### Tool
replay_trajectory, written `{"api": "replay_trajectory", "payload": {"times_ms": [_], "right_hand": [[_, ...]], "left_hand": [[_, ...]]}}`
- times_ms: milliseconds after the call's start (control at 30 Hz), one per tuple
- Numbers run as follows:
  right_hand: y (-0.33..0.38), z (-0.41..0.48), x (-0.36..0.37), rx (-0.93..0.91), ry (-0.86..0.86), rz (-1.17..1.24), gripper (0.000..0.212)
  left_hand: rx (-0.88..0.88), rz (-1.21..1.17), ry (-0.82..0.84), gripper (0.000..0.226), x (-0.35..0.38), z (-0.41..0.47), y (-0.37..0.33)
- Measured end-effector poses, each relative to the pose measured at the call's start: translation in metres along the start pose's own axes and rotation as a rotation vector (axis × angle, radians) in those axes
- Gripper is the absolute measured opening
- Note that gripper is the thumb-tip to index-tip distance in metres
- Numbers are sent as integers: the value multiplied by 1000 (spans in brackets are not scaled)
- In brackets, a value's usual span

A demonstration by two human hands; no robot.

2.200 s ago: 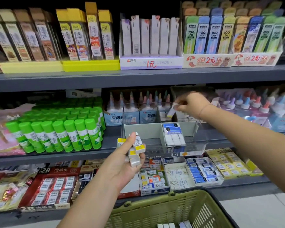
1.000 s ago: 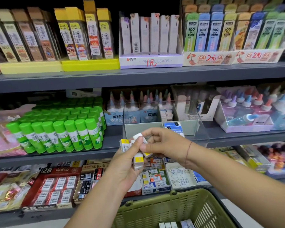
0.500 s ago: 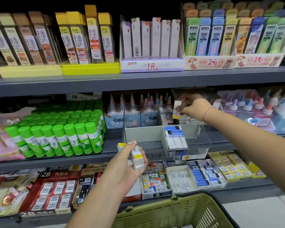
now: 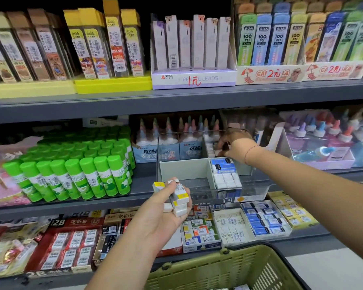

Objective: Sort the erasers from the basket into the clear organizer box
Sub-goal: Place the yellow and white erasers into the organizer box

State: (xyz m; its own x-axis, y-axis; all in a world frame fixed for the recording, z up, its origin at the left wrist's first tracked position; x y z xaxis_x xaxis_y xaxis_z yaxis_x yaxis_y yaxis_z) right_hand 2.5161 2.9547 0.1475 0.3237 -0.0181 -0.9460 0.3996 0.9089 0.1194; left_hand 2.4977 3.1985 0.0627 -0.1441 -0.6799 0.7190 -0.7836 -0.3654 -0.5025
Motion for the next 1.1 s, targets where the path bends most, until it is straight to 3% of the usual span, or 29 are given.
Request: {"api": "replay_trajectory", "payload": {"times_ms": [433,500,567,633,700,767,900,967,1100], "right_hand": [[5,1,-7,21,52,-148,13],[21,-14,-27,24,-52,25,15],[45,-42,-40,41,-103,411,14],[74,-80,-28,103,23,759,20],[99,-114,-3,191,235,958,28],[108,-130,11,241,305,1069,26],[110,-125,4,215,290,1213,24],[111,-123,1,162,334,1190,25],[108,-121,0,104,415,1077,26]], "left_hand": [[40,66,35,28,0,4,0],[54,67,35,31,-1,4,-2],[74,72,29,34,-2,5,-4],[105,100,26,36,-1,5,-7],[133,131,41,35,2,3,-9],[147,158,73,34,6,1,-8],[187,290,79,45,10,-4,-3],[193,323,58,45,7,-5,0],[149,328,42,24,7,-5,7]]}}
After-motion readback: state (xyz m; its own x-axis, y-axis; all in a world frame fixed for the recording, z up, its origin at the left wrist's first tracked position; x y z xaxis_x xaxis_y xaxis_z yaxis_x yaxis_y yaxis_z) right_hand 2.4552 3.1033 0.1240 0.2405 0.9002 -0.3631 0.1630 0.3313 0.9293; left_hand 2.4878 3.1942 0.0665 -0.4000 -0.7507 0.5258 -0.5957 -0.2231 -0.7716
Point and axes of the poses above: each hand's wrist, its own z-axis towards the middle knuckle, its own x-axis out of the palm, y = z × x, the point moved 10 cm from there along z, towards the middle knuckle, and after that the axes turned 5 degrees about -y, right-handed, at the moved point
